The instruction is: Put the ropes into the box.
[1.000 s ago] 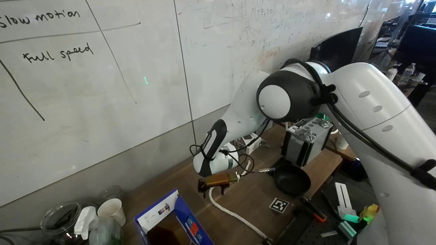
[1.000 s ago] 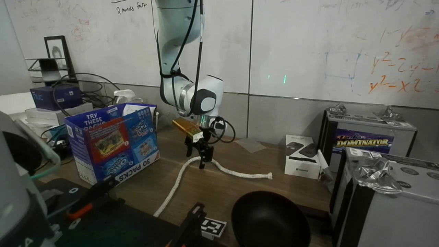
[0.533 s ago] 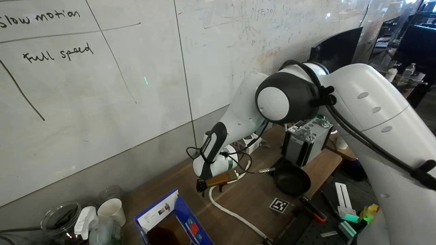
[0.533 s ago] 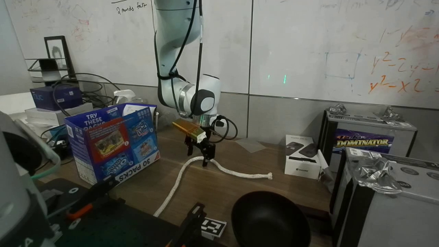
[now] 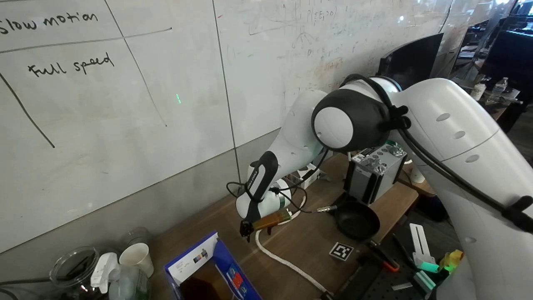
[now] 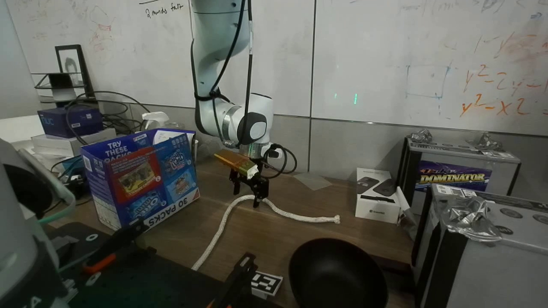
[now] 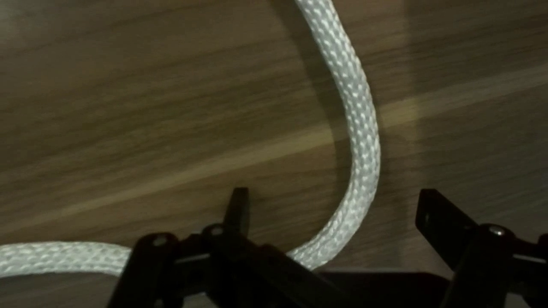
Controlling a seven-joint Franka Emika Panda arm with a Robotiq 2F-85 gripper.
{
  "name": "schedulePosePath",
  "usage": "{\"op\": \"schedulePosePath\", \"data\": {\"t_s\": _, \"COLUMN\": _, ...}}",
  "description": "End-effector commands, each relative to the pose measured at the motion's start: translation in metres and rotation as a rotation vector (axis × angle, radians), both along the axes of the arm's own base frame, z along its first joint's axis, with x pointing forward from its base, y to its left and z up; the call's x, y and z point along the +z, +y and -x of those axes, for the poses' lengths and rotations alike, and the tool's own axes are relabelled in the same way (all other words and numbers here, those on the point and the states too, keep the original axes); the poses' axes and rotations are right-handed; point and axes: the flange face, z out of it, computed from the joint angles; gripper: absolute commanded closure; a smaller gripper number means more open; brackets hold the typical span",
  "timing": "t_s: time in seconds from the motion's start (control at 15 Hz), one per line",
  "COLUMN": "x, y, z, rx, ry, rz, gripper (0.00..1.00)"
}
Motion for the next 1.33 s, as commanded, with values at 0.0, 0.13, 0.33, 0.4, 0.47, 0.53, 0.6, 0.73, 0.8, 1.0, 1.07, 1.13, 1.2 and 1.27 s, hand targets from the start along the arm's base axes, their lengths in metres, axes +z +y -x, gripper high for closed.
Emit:
{"op": "schedulePosePath", "data": {"t_s": 0.0, "x": -0.004, "y": 0.0, "z": -0.001, "rx": 0.033, "ry": -0.033, "rz": 0.018, "gripper": 0.0}}
{"op": "schedulePosePath", "data": {"t_s": 0.13, "x": -0.004, "y": 0.0, "z": -0.001, "rx": 0.045, "ry": -0.043, "rz": 0.022, "gripper": 0.26}}
{"op": "schedulePosePath", "data": {"t_s": 0.33, "x": -0.003, "y": -0.001, "z": -0.001, "rx": 0.064, "ry": -0.056, "rz": 0.03, "gripper": 0.38}}
{"op": "schedulePosePath", "data": {"t_s": 0.4, "x": -0.003, "y": -0.002, "z": -0.002, "rx": 0.069, "ry": -0.058, "rz": 0.034, "gripper": 0.46}}
{"op": "schedulePosePath", "data": {"t_s": 0.47, "x": -0.003, "y": -0.003, "z": -0.002, "rx": 0.075, "ry": -0.06, "rz": 0.039, "gripper": 0.55}}
{"op": "schedulePosePath", "data": {"t_s": 0.53, "x": -0.003, "y": -0.004, "z": -0.003, "rx": 0.08, "ry": -0.063, "rz": 0.041, "gripper": 0.62}}
{"op": "schedulePosePath", "data": {"t_s": 0.6, "x": -0.002, "y": -0.005, "z": -0.004, "rx": 0.085, "ry": -0.063, "rz": 0.041, "gripper": 0.69}}
{"op": "schedulePosePath", "data": {"t_s": 0.73, "x": 0.001, "y": -0.006, "z": -0.006, "rx": 0.092, "ry": -0.067, "rz": 0.041, "gripper": 0.83}}
{"op": "schedulePosePath", "data": {"t_s": 0.8, "x": 0.003, "y": -0.008, "z": -0.007, "rx": 0.095, "ry": -0.069, "rz": 0.041, "gripper": 0.86}}
{"op": "schedulePosePath", "data": {"t_s": 1.0, "x": 0.007, "y": -0.017, "z": -0.009, "rx": 0.1, "ry": -0.071, "rz": 0.041, "gripper": 0.92}}
{"op": "schedulePosePath", "data": {"t_s": 1.07, "x": 0.008, "y": -0.021, "z": -0.01, "rx": 0.101, "ry": -0.071, "rz": 0.038, "gripper": 0.87}}
{"op": "schedulePosePath", "data": {"t_s": 1.13, "x": 0.011, "y": -0.026, "z": -0.012, "rx": 0.101, "ry": -0.073, "rz": 0.036, "gripper": 0.86}}
{"op": "schedulePosePath", "data": {"t_s": 1.2, "x": 0.013, "y": -0.032, "z": -0.013, "rx": 0.102, "ry": -0.074, "rz": 0.033, "gripper": 0.86}}
{"op": "schedulePosePath", "data": {"t_s": 1.27, "x": 0.018, "y": -0.039, "z": -0.016, "rx": 0.104, "ry": -0.077, "rz": 0.025, "gripper": 0.85}}
